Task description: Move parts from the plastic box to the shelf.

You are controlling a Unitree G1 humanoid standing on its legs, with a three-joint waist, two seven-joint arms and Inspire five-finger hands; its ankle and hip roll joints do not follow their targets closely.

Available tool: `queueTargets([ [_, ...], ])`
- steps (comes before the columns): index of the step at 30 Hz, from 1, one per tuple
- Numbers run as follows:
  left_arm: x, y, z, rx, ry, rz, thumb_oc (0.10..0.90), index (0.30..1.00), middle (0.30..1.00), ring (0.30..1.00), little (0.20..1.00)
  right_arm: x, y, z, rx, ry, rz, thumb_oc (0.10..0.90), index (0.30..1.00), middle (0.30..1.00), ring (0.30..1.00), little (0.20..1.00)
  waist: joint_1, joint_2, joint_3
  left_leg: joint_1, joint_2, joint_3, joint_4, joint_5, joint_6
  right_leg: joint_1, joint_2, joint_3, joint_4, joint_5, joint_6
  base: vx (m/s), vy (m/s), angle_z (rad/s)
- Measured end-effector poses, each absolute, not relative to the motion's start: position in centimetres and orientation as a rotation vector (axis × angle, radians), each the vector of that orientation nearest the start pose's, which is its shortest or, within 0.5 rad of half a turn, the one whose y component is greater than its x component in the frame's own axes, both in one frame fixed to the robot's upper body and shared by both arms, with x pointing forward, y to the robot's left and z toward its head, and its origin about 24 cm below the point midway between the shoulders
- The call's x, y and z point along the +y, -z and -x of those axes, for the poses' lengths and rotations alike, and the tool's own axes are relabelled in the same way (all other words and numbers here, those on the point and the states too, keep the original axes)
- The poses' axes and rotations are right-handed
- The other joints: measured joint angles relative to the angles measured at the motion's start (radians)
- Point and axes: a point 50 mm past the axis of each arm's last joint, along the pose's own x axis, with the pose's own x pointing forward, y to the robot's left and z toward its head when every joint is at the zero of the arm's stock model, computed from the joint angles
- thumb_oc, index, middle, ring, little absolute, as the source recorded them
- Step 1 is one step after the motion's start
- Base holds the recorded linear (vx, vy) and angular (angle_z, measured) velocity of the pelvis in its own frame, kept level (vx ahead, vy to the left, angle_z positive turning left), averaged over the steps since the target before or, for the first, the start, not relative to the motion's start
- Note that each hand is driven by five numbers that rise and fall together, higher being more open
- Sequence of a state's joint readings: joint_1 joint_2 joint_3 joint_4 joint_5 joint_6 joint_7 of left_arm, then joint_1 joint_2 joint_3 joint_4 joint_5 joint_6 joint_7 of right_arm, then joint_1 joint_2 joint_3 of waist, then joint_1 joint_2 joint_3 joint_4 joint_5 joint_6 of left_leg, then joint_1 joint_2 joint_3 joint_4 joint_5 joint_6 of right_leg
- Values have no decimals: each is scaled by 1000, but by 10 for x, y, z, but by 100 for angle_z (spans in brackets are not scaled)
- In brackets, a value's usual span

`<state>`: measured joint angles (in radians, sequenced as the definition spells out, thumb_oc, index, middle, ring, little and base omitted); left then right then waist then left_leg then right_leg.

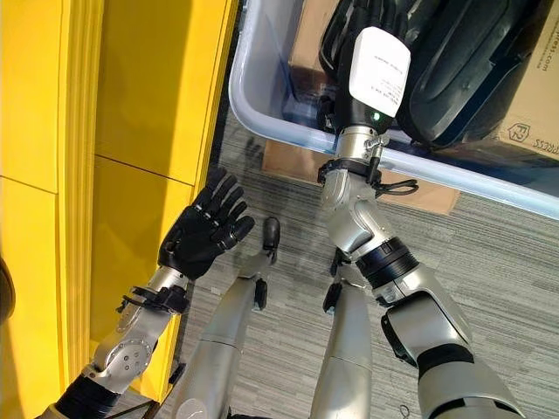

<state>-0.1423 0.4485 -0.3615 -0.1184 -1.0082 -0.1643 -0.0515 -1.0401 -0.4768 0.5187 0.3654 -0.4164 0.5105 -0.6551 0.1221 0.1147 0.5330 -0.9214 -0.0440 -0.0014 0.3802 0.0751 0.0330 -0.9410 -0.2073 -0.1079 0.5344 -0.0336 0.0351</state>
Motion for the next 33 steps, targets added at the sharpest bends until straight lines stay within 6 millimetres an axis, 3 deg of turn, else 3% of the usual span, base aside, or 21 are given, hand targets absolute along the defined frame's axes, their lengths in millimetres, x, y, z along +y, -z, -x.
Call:
queueTargets([
  [10,135,-98,-263,-123,438,573,900,1000,1000,1000,1000,-142,-277,-388,-512,650,1015,900,1000,1000,1000,1000,11,0,-1,-29,-7,-7,19,-8,-5,-36,-12,-3,39,-9,-8,7,-8,3],
  [17,129,-93,-259,-91,461,574,900,1000,1000,1000,1000,-144,-271,-398,-419,632,950,900,1000,1000,1000,1000,14,4,-18,-43,-7,-13,41,-12,-9,-51,-11,-1,65,-23,0,22,-10,1],
  [18,128,-92,-258,-86,464,574,900,1000,1000,1000,1000,-144,-271,-398,-416,624,933,863,948,948,948,948,14,4,-19,-43,-7,-13,41,-11,-9,-52,-11,-1,66,-23,0,0,0,0],
  [19,128,-92,-258,-83,465,573,900,1000,1000,1000,1000,-144,-271,-399,-418,622,932,716,742,742,742,742,14,5,-19,-44,-7,-13,41,-11,-9,-52,-11,-1,65,-23,0,0,0,0],
  [20,128,-92,-258,-81,466,572,900,1000,1000,1000,1000,-144,-271,-399,-422,619,931,424,333,333,333,333,14,6,-20,-45,-7,-13,42,-11,-9,-53,-11,-1,65,-23,-1,0,0,0],
  [21,128,-92,-258,-81,466,572,900,1000,1000,1000,1000,-143,-272,-399,-427,619,930,400,300,300,300,300,14,8,-22,-46,-7,-13,42,-11,-9,-54,-11,-1,65,-23,-1,0,0,0],
  [33,127,-92,-258,-80,470,574,900,1000,1000,1000,1000,-145,-280,-401,-485,679,952,400,300,300,300,300,18,22,-43,-59,-8,-13,49,-12,-9,-64,-12,-1,66,-21,-3,0,0,0],
])
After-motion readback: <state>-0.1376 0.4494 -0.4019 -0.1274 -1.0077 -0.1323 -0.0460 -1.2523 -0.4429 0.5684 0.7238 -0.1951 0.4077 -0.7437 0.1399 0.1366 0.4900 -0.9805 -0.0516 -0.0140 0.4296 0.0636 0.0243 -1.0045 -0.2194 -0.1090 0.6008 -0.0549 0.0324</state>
